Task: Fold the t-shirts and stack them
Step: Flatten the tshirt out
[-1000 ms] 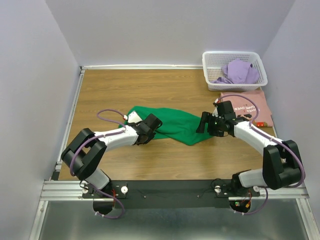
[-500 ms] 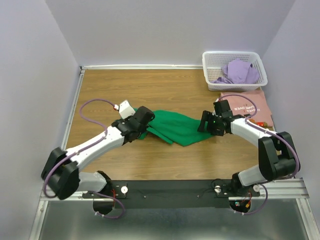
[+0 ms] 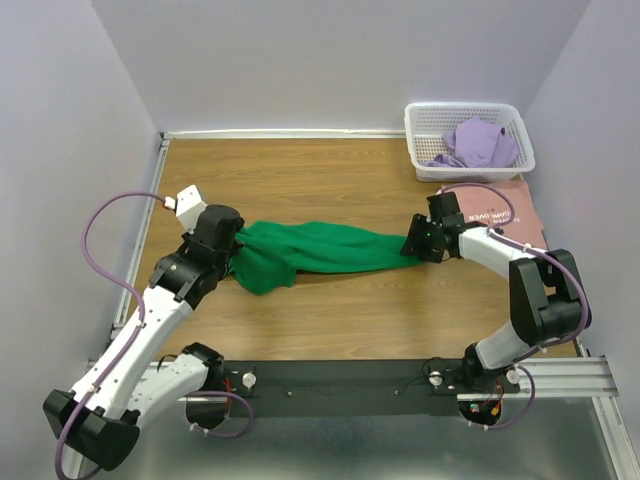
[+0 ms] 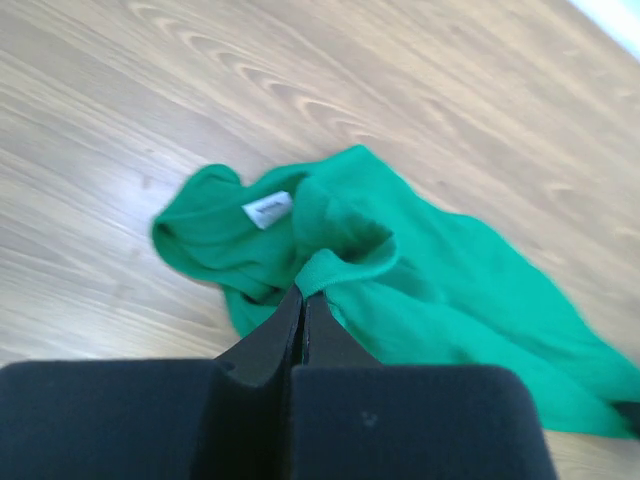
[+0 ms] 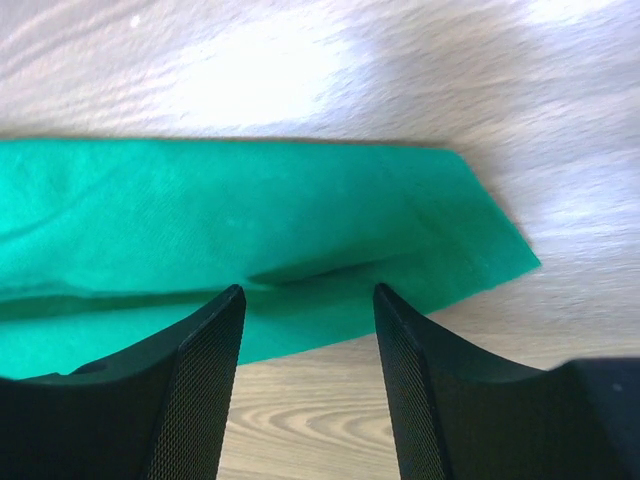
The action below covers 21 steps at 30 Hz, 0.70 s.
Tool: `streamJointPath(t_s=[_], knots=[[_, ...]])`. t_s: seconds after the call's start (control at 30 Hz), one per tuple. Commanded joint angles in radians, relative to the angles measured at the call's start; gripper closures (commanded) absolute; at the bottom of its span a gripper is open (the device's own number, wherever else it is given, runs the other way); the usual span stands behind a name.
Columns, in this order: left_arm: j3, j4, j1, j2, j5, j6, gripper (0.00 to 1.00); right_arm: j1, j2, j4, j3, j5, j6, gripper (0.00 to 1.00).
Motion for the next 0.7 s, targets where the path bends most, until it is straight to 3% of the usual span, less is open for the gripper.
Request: streamJointPath(t_s=[0.0,0.23,0.37,0.5,0.57,0.67], knots=[[0.036,0.012,0.061,0.052,0.038,0.178,1.0,-0.038,0.061,-0.037,0.013,0.08,-0.002,0.36],[0.039,0.239,0.178,0.263,0.165,0.282,1.0,-0.041,0.153,-0.046,0.114,0.107,-0.018,0.34],[0.183,0.314,0.225,0.532,0.224,0.328,0.98,-0.041,0.22,-0.057,0.223,0.11,-0.035,0.32],[0.392,0.34,0.23,0.727,0.253,0.377,0.86,-0.043,0.242,-0.08,0.343,0.109,-0.055,0.3],[0.45,0.385,0.23,0.763,0.271,0.403,0.69,-0.041,0.241,-0.105,0.398,0.104,-0.064,0.28],[0.417,0.429,0.23,0.718,0.294,0.404,0.45,-0.041,0.207,-0.126,0.407,0.089,-0.077,0.23]])
